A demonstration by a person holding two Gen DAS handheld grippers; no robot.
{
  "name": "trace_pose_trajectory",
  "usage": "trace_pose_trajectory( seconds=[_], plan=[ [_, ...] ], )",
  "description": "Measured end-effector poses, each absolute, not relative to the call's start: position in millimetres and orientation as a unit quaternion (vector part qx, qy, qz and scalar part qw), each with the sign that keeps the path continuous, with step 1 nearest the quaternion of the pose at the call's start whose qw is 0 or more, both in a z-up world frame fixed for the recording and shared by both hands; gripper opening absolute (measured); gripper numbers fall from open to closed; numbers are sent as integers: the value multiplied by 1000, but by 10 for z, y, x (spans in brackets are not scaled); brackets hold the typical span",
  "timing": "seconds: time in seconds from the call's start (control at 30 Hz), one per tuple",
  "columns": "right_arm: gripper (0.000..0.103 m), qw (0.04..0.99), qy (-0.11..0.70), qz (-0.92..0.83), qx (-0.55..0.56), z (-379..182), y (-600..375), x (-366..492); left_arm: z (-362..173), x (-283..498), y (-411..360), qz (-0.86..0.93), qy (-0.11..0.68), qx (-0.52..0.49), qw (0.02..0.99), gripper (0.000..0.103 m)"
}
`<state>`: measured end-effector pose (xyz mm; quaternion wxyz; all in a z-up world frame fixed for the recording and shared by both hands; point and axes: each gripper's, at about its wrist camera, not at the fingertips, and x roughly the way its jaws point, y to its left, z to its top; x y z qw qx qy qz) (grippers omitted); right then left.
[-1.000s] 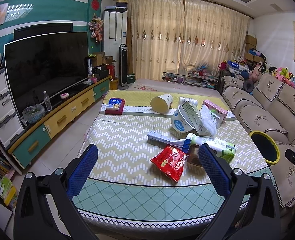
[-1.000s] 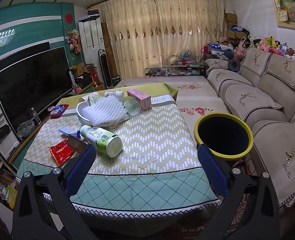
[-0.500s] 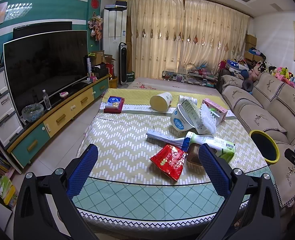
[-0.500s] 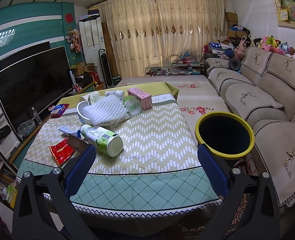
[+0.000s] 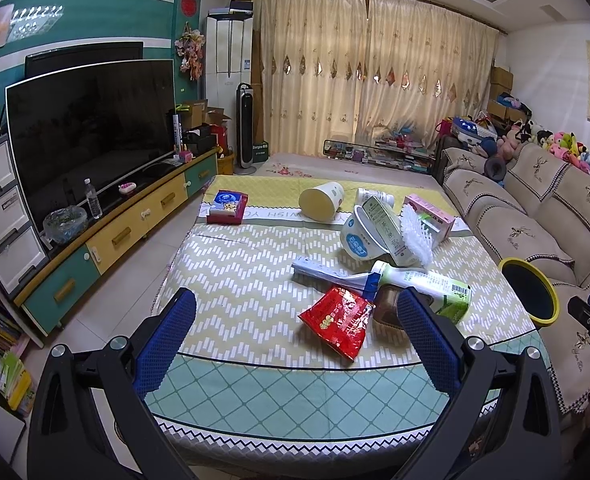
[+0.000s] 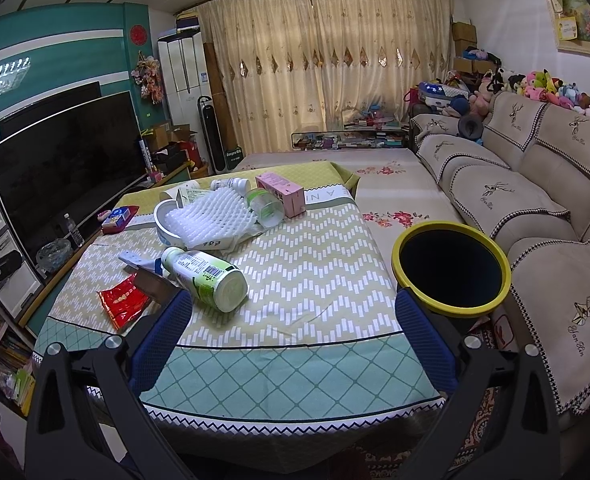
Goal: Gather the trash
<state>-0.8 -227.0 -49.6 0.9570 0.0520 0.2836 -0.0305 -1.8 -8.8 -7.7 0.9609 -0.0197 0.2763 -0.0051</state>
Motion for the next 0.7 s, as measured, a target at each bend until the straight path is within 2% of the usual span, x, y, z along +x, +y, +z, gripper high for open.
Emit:
trace_pose_trajectory(
  seconds=[0.7],
  plan=[
    [97,955,290,-28,54,-547,-2269,34,-109,-1,-108,-5,280,-19,960,99]
  ],
)
